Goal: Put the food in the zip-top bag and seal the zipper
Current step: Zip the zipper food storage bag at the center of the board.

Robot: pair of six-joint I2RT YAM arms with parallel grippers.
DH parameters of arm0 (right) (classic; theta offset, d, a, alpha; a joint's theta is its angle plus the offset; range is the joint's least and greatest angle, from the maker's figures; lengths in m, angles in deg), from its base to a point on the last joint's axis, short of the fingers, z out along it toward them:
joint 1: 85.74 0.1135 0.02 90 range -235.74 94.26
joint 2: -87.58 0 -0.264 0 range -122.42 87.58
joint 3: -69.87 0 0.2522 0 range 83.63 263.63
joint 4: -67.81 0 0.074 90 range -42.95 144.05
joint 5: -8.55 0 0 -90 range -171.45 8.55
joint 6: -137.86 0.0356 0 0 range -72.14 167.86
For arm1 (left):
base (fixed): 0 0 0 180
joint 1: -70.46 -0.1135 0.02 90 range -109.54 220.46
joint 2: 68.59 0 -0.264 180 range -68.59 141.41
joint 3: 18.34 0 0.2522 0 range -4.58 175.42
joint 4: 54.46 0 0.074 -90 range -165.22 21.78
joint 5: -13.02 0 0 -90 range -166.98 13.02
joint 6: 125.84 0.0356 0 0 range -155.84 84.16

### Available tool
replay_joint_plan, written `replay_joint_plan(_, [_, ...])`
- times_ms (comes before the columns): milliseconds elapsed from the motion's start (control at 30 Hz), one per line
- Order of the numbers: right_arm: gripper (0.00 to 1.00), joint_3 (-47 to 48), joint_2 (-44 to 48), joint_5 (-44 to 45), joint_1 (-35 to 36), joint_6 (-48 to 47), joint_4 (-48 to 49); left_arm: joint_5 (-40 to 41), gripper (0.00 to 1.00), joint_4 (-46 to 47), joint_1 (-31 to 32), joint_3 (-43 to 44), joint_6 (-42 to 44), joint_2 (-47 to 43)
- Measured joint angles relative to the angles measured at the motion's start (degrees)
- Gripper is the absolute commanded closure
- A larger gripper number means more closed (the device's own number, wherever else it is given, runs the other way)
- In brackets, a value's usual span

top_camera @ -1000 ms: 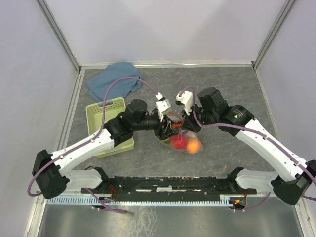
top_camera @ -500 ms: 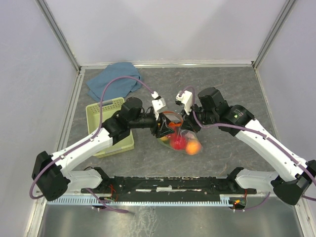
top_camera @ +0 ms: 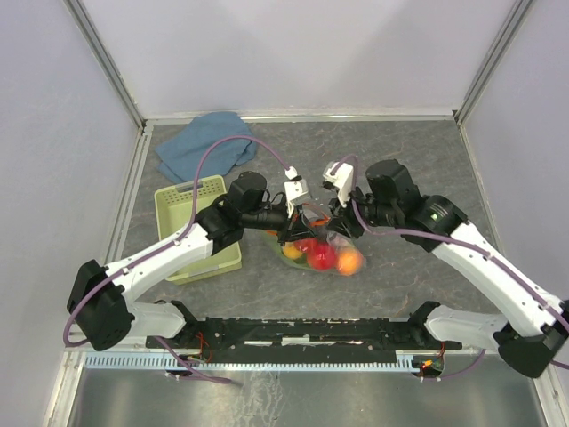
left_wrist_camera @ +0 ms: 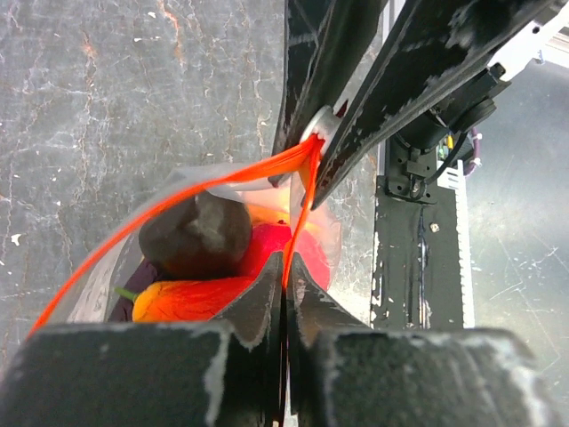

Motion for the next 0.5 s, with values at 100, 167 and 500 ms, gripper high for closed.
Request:
replay_joint_plan(100, [0.67,-3.39,5.25,1.57,-0.04,0.33,3.93,0.17,0.97,-0.07,0.0,-0.02,0.0,-0.15])
replay_joint_plan(167, [0.63,-6.4,9.77,2.19,-0.04,0.63,6.97,0.33,0.97,-0.09,0.0,-0.11,0.0,-0.59])
replay_joint_plan(500, [0.48,-20.09,18.03,2.56,-0.35,2.16,21.64,0.57,0.97,0.0,0.0,-0.87,0.0,-2.51])
